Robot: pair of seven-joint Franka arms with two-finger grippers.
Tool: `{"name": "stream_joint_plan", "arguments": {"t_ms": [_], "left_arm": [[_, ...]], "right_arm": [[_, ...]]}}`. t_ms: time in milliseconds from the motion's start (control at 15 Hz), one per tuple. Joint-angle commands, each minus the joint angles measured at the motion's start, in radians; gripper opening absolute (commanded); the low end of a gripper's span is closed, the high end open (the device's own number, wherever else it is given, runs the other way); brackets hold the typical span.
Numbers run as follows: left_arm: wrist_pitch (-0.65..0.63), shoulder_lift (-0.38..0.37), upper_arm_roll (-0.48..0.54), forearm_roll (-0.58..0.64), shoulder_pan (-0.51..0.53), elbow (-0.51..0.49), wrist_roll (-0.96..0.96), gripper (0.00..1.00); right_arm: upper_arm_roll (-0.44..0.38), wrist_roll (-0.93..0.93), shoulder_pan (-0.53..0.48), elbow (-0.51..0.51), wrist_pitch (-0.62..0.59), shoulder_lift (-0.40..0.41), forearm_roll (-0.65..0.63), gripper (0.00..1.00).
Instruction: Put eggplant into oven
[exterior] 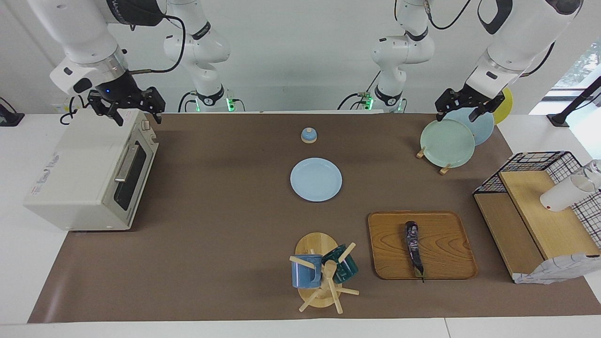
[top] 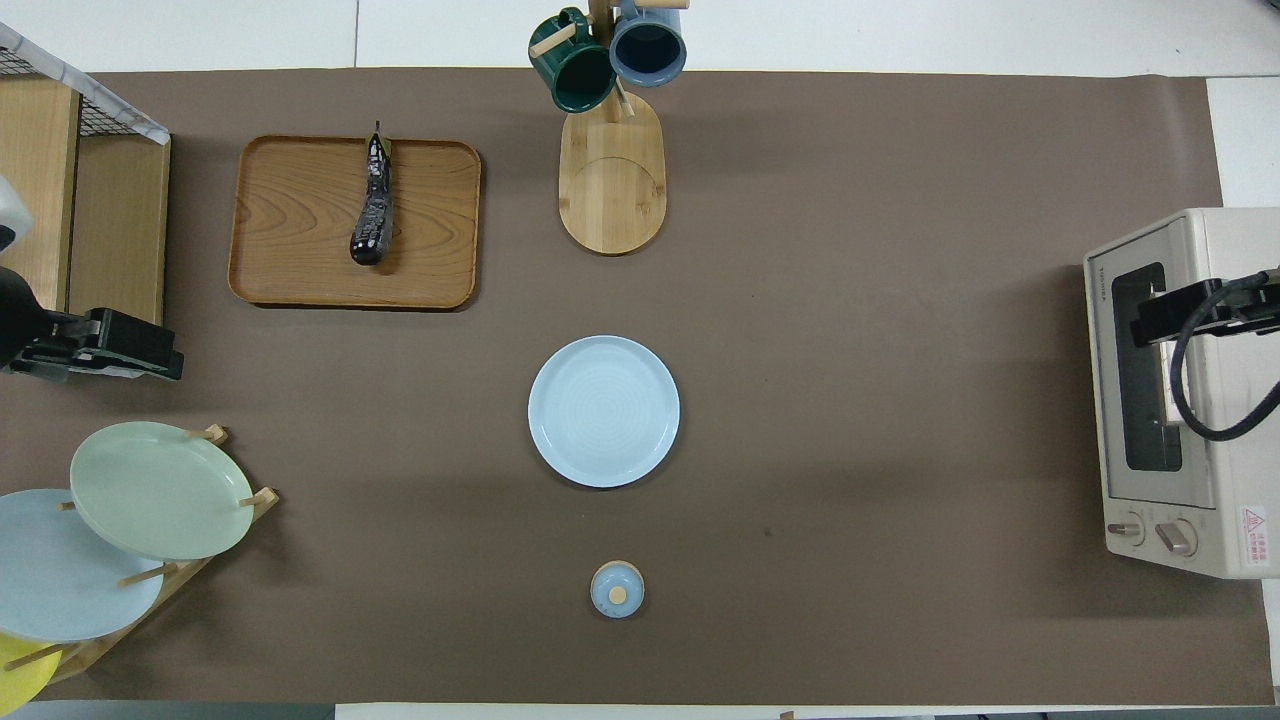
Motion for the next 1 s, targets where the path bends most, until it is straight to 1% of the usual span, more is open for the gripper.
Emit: {"name": "stream_joint_plan", "arguments": {"t_ms": [0,535,602,669,802,869,936], "left_arm": [[0.006,0.001,-0.011,0.022,0.011,0.002,0.003,1.0],[0.006,0.001,-0.009,0.021,0.013,0.002,0.003,1.0],[0.006,0.001,-0.009,0.021,0.013,0.002,0.003,1.0],[0.006,0.001,-0.011,0.021,0.013,0.002,0.003,1.0],[0.01,0.003,-0.011,0.021,0.013,0.002,0.003,1.0],[0.009,0.001,-0.011,0.021,0.013,0.002,0.002,1.0],[0.009,0.001,-0.009,0.021,0.013,0.002,0.002,1.0]], "right_arm": [[0.006,0.011,-0.007,-0.001,-0.008,-0.008,0.02,1.0],[0.006,0.003,-0.005,-0.019,0.0,-0.018,0.021,1.0],[0.006,0.001,-0.007,-0.034,0.015,-0.019,0.021,0.94],[0.006,0.001,-0.009,-0.045,0.033,-0.027,0.023,0.65],[0.006,0.0,-0.013,-0.053,0.033,-0.03,0.023,0.08],[0.005,0.001,-0.013,-0.056,0.03,-0.031,0.023,0.0],[0.005,0.0,-0.015,-0.07,0.036,-0.036,0.023,0.0]]}}
